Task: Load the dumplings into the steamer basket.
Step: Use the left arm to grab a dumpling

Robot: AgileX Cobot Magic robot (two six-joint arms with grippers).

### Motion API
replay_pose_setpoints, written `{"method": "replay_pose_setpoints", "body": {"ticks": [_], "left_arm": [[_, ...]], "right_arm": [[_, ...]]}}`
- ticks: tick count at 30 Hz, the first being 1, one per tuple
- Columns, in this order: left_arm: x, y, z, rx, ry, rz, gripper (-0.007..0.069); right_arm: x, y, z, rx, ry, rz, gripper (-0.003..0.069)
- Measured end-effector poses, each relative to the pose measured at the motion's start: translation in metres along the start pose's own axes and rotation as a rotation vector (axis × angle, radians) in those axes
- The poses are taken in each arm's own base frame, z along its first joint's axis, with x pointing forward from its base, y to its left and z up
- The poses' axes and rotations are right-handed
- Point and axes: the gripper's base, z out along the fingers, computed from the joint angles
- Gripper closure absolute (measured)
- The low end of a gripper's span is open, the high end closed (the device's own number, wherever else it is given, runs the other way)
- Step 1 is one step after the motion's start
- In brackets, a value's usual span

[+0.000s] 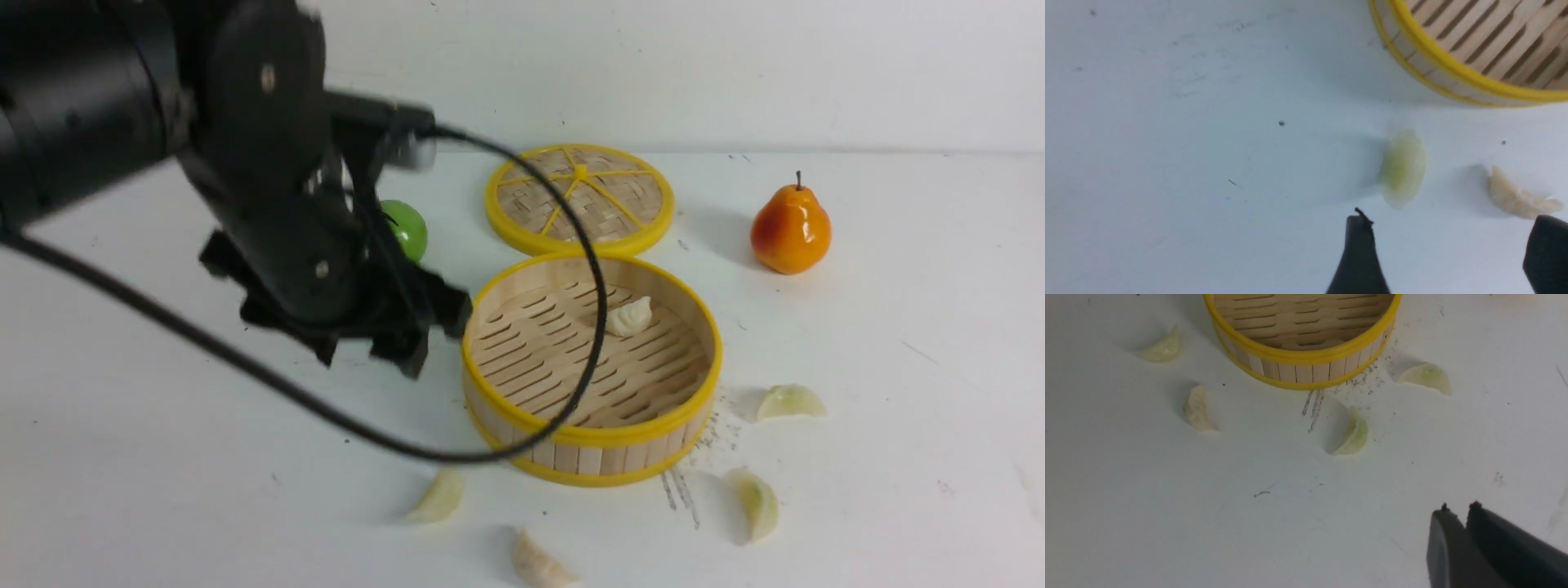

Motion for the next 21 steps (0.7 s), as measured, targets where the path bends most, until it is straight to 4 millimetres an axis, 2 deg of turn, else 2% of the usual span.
{"method": "replay_pose_setpoints", "body": {"ticks": [3,9,14,16,18,19,20,21], "left_arm": [[0.016,-0.005,0.037,0.029,0.012,0.018,0.0124],[0.018,-0.012,0.091,0.047,0.013,0.040,0.0124],[0.026,-0.015,0.132,0.039,0.096,0.041,0.0135],[0.028,-0.015,0.140,0.034,0.117,0.045,0.0180],[0.027,-0.015,0.140,0.035,0.113,0.045,0.0281],[0.027,-0.015,0.139,0.036,0.112,0.045,0.0295],[0.026,-0.015,0.138,0.035,0.116,0.044,0.0375],[0.024,-0.016,0.133,0.033,0.130,0.041,0.0382]], "right_arm": [[0.000,0.000,0.000,0.000,0.000,0.000,0.0582],[0.000,0.000,0.000,0.000,-0.001,0.000,0.0573],[0.000,0.000,0.000,0.000,0.001,0.000,0.0566],[0.001,0.000,0.000,-0.001,0.006,0.000,0.0565],[0.001,0.000,0.000,0.000,0.009,0.000,0.0564],[0.001,0.000,0.000,0.000,0.009,0.000,0.0564],[0.001,0.000,0.000,0.000,0.010,0.000,0.0564],[0.001,0.000,0.000,0.000,0.011,0.000,0.0564]]}}
